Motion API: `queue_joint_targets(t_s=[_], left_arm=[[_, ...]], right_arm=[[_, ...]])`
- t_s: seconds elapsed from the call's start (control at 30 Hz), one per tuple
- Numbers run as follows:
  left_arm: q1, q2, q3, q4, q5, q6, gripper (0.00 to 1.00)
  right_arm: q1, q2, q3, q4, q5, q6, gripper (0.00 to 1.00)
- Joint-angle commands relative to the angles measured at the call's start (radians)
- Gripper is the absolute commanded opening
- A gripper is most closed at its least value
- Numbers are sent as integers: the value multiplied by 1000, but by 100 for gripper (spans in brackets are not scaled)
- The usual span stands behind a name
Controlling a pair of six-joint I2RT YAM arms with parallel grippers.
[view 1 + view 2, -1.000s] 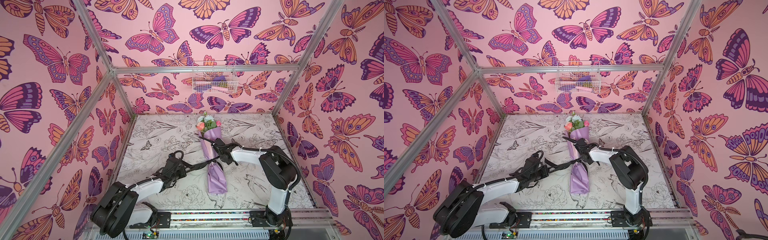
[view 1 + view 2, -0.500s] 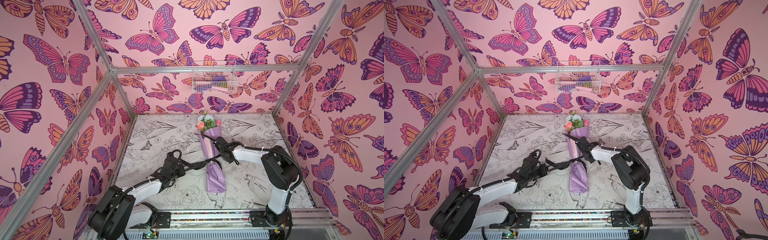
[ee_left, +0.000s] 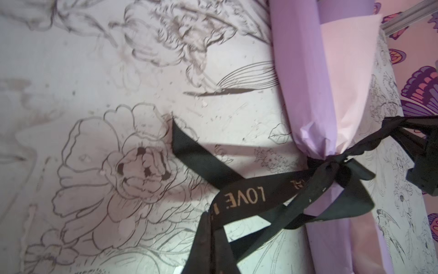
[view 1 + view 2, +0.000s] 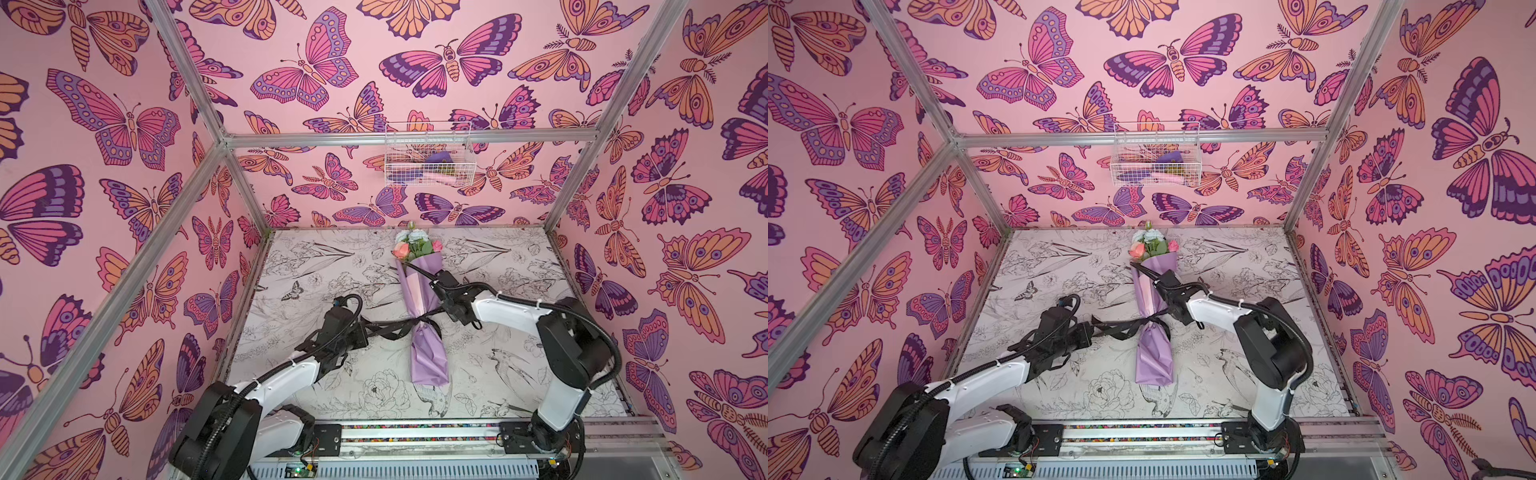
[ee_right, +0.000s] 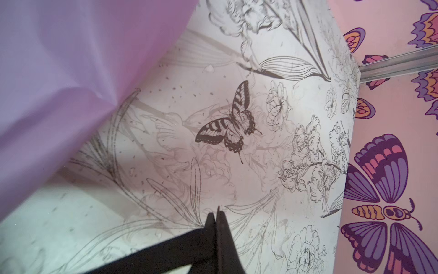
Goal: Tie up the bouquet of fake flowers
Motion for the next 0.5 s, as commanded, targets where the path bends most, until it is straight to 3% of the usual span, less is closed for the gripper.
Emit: queue_joint_targets(t_s=[0.0, 0.07, 0.13, 0.37, 0.47], left_arm=[[9, -3, 76, -41, 50, 113, 0], [8, 24, 121, -58, 80, 136, 0], [9, 56, 159, -67, 110, 155, 2], [9, 165, 266, -85, 111, 224, 15], [13, 229, 330, -108, 67, 272, 38]], right_arm=[[19, -101, -4, -46, -82, 68, 17], [20, -136, -5, -61, -127, 90, 35], [21, -176, -9, -76, -167, 110, 45], [20, -307, -11, -125, -196, 162, 56], [20, -346, 6, -161, -175, 190, 58]])
